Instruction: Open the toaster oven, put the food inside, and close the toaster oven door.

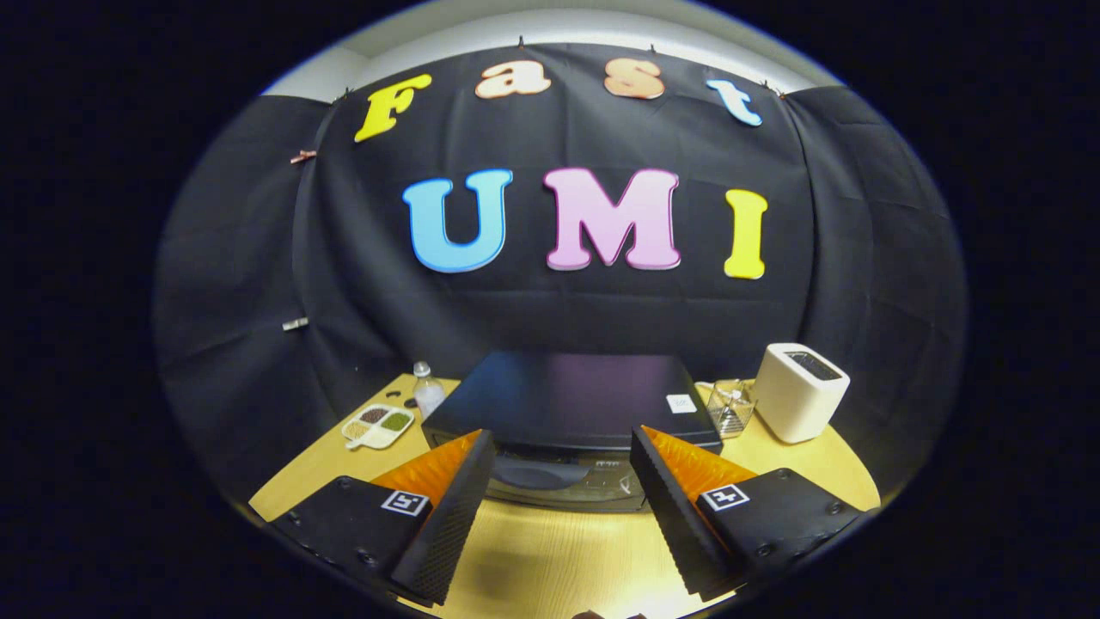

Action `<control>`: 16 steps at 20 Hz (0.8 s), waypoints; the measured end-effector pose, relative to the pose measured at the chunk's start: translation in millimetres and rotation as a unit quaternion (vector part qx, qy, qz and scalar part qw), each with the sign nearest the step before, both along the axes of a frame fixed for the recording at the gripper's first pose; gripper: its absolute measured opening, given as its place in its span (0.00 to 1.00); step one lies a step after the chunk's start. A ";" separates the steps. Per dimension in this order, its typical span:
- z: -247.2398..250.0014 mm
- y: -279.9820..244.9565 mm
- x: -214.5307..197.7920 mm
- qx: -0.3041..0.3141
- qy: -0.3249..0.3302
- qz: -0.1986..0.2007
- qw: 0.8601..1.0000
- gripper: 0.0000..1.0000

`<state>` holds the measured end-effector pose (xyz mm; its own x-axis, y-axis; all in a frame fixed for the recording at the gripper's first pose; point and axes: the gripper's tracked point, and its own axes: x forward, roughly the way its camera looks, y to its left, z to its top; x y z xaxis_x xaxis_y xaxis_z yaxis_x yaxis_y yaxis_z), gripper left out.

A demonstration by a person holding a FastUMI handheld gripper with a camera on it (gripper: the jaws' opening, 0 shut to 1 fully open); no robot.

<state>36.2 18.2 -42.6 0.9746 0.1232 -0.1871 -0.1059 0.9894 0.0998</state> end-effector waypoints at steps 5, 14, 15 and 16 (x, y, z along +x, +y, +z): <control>43.7 -51.4 -40.2 0.003 -0.049 -0.047 0.998 0.98; 28.8 -98.3 -86.4 0.017 -0.017 -0.094 0.995 0.98; 29.8 -98.7 -85.9 0.020 -0.016 -0.094 0.995 0.98; 32.3 -99.6 -85.5 0.021 -0.016 -0.093 0.995 0.98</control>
